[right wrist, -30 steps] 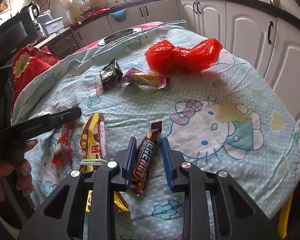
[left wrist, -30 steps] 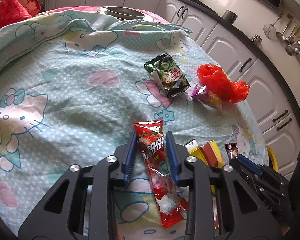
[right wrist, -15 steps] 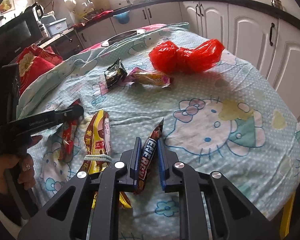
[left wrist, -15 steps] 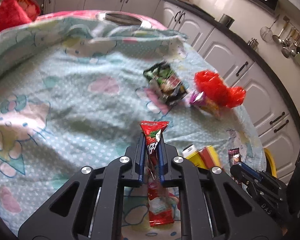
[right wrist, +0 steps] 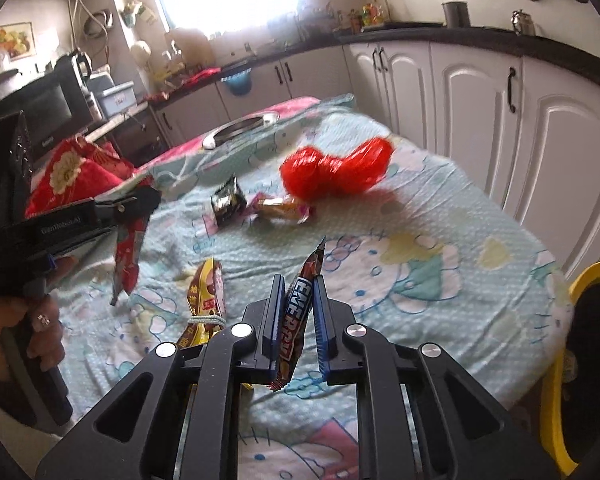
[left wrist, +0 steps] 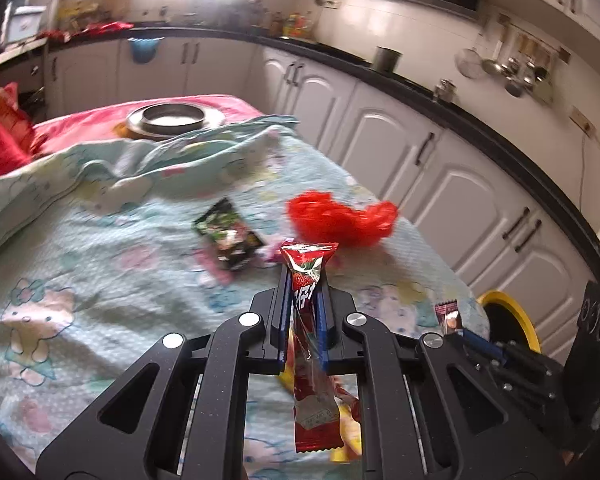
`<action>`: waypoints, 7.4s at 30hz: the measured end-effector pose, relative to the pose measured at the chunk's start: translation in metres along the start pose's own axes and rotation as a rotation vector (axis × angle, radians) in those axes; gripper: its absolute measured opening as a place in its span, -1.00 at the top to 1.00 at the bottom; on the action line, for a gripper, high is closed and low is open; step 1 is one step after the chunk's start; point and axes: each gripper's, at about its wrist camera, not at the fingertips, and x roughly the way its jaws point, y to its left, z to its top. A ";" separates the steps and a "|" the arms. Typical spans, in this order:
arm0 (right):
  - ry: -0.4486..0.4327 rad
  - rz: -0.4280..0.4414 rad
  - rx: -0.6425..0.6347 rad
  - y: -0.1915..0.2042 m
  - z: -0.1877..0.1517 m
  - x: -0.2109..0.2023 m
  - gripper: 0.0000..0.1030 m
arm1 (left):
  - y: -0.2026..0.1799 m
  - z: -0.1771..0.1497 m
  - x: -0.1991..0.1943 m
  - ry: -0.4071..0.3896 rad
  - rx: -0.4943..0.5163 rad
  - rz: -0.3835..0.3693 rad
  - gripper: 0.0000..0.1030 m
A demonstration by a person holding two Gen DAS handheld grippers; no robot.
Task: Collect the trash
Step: 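Carry the red snack wrapper and chocolate bar over the yellow bin, then open both tools to drop the wrapper and chocolate bar into the bin, then move both open tools back over the remaining trash on the bed, then grasp the green snack packet with the left tool while the right tool grasps the pink wrapper, then carry the green packet and pink wrapper over the yellow bin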
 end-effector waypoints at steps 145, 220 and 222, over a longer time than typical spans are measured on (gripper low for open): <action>-0.208 -0.358 0.153 -0.129 -0.038 -0.137 -0.30 | -0.155 0.010 0.040 -0.079 0.267 -0.092 -0.79; 0.114 -0.004 -0.136 0.002 0.019 0.058 0.82 | 0.085 0.033 0.113 0.142 -0.155 0.033 1.00; 0.102 -0.013 -0.132 -0.001 0.018 0.051 0.82 | 0.087 0.037 0.115 0.143 -0.156 0.045 0.97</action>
